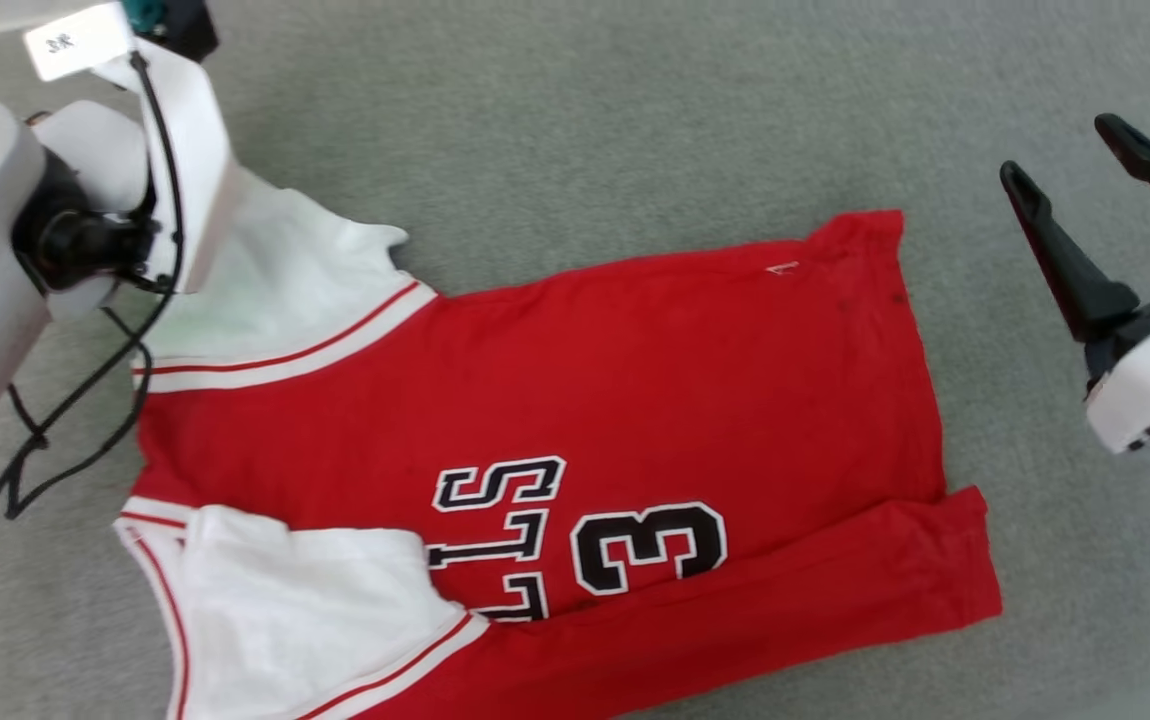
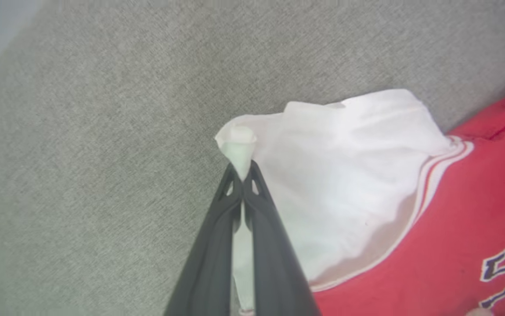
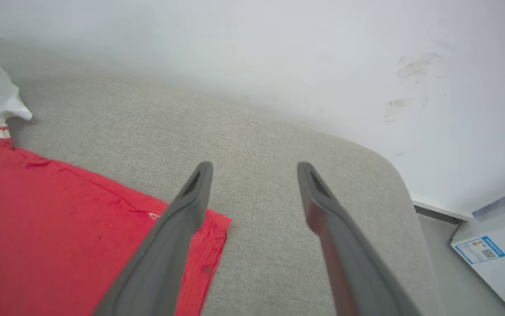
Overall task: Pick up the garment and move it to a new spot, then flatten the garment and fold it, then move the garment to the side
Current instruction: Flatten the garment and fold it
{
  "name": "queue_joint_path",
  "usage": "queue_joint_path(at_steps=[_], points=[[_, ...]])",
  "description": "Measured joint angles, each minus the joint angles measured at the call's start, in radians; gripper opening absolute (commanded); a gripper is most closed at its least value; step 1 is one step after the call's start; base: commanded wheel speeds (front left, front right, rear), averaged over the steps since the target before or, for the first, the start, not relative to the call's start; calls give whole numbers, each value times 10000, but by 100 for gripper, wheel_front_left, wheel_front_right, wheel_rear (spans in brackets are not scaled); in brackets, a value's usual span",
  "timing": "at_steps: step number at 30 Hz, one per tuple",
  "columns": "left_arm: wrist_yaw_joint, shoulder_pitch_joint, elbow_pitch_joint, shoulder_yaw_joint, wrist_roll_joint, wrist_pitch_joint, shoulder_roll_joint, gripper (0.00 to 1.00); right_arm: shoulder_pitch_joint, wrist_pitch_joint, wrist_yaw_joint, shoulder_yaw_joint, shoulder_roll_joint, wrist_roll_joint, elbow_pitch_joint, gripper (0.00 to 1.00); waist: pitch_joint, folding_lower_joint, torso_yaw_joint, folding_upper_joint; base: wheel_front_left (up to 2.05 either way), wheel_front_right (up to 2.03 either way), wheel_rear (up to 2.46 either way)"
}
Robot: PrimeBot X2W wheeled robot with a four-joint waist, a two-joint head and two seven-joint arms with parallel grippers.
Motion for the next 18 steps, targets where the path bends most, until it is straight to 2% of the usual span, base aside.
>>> queue_joint_path(at_steps=[5, 10, 15, 18], points=[[-42, 31, -650, -132, 42, -583, -19, 0, -1200, 2412, 2, 989, -1212, 1104, 481, 100, -339, 0, 469, 0, 0, 0, 0], [-44, 224, -1486, -443, 67, -995, 36, 0, -2328, 4824, 0, 2090, -1994, 2295, 1172, 100, -497, 0, 921, 0, 0, 0, 0], [-44, 224, -2059, -522, 67, -1442, 150, 0, -3186, 7018, 0, 2853, -2255, 3085, 2151, 100, -434, 0, 1263, 0, 0, 0, 0], [-44, 140, -2334, -591, 96, -1588, 197, 0, -3530, 7752, 0, 3103, -2151, 3333, 2698, 100, -302, 0, 1436, 0, 0, 0, 0]])
